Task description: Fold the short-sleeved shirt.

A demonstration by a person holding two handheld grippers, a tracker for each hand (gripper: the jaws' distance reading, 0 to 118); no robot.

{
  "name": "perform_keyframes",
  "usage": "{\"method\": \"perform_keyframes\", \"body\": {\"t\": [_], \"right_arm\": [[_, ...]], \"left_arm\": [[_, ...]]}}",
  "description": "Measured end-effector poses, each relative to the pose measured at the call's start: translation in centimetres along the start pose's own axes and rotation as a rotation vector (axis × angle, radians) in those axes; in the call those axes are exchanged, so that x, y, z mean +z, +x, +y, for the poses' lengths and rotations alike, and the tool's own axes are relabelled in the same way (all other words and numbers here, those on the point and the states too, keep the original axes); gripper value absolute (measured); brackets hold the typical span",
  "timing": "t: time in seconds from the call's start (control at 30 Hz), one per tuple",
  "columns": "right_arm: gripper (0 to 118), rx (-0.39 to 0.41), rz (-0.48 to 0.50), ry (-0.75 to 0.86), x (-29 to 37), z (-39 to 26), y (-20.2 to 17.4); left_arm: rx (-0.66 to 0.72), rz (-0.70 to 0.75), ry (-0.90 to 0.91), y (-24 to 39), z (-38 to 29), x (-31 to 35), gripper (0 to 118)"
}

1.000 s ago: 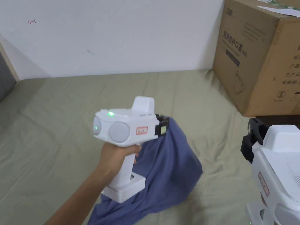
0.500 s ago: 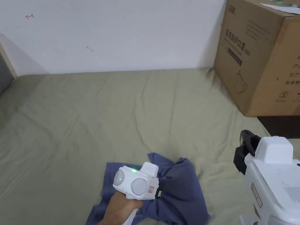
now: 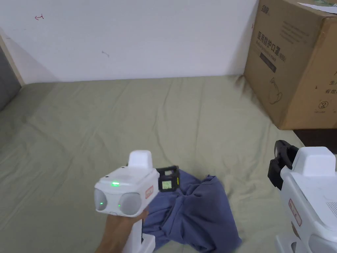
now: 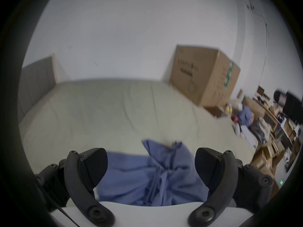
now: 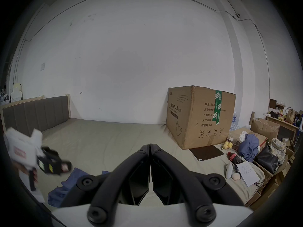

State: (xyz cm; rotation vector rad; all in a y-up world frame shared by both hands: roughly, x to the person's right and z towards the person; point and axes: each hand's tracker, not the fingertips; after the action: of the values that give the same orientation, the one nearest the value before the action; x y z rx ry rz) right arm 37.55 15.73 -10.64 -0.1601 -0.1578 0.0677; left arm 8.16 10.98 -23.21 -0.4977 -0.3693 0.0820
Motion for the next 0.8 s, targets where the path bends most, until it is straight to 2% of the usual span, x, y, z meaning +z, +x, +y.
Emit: {"method": "perform_keyframes", "body": {"t": [0.2,0.3,0.33,0.4,0.43,0.47,0.5,0.53,0.57,0.63,0.8], "right_arm": [[0,0.006,0.014,0.024,0.6,0.7,-0.7],[0,0.006,0.022,0.033,0.7,0.9,-1.0],[0,0.007,0.024,0.036,0.8,1.0,-1.1],[0,0.007,0.028,0.041,0.9,1.1,-1.3],[0,0.007,0.029,0.043,0.9,1.1,-1.4],[0,0.006,0.032,0.044,0.9,1.2,-1.5],[0,0.006,0.035,0.045,1.0,1.2,-1.5],[0,0.006,0.037,0.047,1.0,1.3,-1.6],[0,0.006,0.038,0.048,1.0,1.3,-1.7],[0,0.007,0.041,0.049,1.0,1.4,-1.7],[0,0.011,0.041,0.049,1.0,1.4,-1.8]], "left_arm": [[-0.045,0.134,0.243,-3.3,2.6,5.3,110],[-0.098,0.22,0.309,-4.5,2.9,6.9,104],[-0.111,0.242,0.325,-4.9,2.8,7.3,99],[-0.133,0.266,0.334,-5.7,2.5,7.8,75],[-0.138,0.276,0.339,-6.0,2.4,8.0,60],[-0.135,0.277,0.34,-6.5,2.1,8.0,34],[-0.131,0.281,0.342,-6.9,1.8,7.9,34],[-0.129,0.282,0.342,-7.2,1.7,7.9,26],[-0.124,0.279,0.334,-7.5,1.5,7.9,9],[-0.117,0.281,0.317,-7.8,1.2,7.7,0],[-0.103,0.271,0.263,-7.6,0.8,7.5,0]]}}
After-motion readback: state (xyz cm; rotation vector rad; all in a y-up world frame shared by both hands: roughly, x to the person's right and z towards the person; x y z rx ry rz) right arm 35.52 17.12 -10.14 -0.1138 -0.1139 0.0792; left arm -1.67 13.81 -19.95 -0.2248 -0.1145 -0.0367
